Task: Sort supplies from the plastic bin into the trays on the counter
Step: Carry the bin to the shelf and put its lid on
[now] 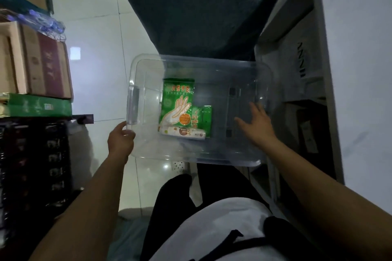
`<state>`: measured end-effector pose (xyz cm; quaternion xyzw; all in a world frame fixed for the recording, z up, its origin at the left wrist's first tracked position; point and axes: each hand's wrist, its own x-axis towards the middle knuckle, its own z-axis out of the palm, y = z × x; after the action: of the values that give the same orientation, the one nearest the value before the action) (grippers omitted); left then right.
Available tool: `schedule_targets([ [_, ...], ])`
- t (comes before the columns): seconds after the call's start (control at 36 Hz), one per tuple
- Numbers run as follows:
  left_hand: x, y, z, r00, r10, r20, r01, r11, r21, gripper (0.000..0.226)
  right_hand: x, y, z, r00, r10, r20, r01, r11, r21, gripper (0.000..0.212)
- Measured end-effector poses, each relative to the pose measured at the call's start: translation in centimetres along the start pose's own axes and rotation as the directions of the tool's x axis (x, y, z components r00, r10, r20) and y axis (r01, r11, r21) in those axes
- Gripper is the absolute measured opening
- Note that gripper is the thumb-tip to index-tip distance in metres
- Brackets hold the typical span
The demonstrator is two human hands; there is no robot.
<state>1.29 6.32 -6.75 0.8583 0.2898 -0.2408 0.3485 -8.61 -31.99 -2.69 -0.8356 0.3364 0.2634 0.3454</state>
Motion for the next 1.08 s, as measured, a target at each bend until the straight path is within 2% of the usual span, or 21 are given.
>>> schedule_targets([
  [0.06, 0.5, -0.2, -0.6, 1.000, -0.002, -0.015, 0.002, 1.000, 0.020, 0.045, 1.0, 0.1, -0.2, 0.996, 0.083, -0.042, -0.074, 0.980, 0.187, 0.071],
  [0.14, 1.3, -0.4, -1.2, 0.998, -0.035, -0.050, 0.035, 0.999, 0.016, 0.045, 1.4, 0.3, 0.2, 0.974, 0.217, -0.063, -0.157, 0.851, 0.501, 0.056],
  [0.19, 2.1, -0.6, -1.6, 0.996, -0.080, -0.037, 0.079, 0.997, -0.006, 0.047, 1.8, 0.6, 0.7, 0.953, 0.302, -0.006, -0.230, 0.738, 0.635, 0.050],
  [0.25, 2.9, -0.7, -2.1, 0.993, -0.118, 0.022, 0.118, 0.992, -0.035, 0.050, 2.3, 1.1, 1.0, 0.919, 0.376, 0.116, -0.338, 0.604, 0.722, 0.049],
  [0.31, 3.6, -0.2, -2.7, 0.983, -0.160, 0.089, 0.166, 0.984, -0.067, 0.049, 2.7, 1.4, 1.0, 0.881, 0.422, 0.212, -0.427, 0.519, 0.741, 0.047],
  [0.39, 4.8, 1.2, -3.5, 0.953, -0.240, 0.185, 0.258, 0.963, -0.083, 0.042, 3.2, 1.7, 0.6, 0.858, 0.431, 0.281, -0.469, 0.432, 0.770, 0.051],
  [0.5, 6.3, 2.5, -4.2, 0.908, -0.308, 0.282, 0.349, 0.931, -0.106, 0.047, 3.9, 1.1, 0.1, 0.859, 0.444, 0.254, -0.458, 0.446, 0.769, 0.064],
  [0.64, 7.6, 4.8, -3.6, 0.943, -0.195, 0.271, 0.230, 0.967, -0.106, 0.041, 4.0, -0.5, -0.4, 0.850, 0.488, 0.199, -0.439, 0.449, 0.778, 0.062],
  [0.75, 8.6, 5.9, -3.7, 0.937, -0.118, 0.329, 0.163, 0.980, -0.114, 0.058, 2.0, -1.1, -0.3, 0.851, 0.476, 0.223, -0.431, 0.390, 0.813, 0.054],
  [0.83, 8.8, 5.4, -5.3, 0.904, -0.101, 0.416, 0.159, 0.982, -0.106, 0.055, -1.2, -1.5, 0.6, 0.865, 0.458, 0.204, -0.397, 0.375, 0.838, 0.061],
  [0.94, 9.2, 2.9, -8.9, 0.821, -0.078, 0.565, 0.160, 0.982, -0.097, 0.038, -8.0, -2.0, 4.6, 0.823, 0.550, 0.144, -0.359, 0.306, 0.882, 0.057],
  [1.08, 9.7, -0.4, -12.5, 0.777, -0.028, 0.629, 0.098, 0.992, -0.077, 0.043, -18.4, -1.9, 11.9, 0.759, 0.627, 0.173, -0.319, 0.126, 0.939, 0.052],
])
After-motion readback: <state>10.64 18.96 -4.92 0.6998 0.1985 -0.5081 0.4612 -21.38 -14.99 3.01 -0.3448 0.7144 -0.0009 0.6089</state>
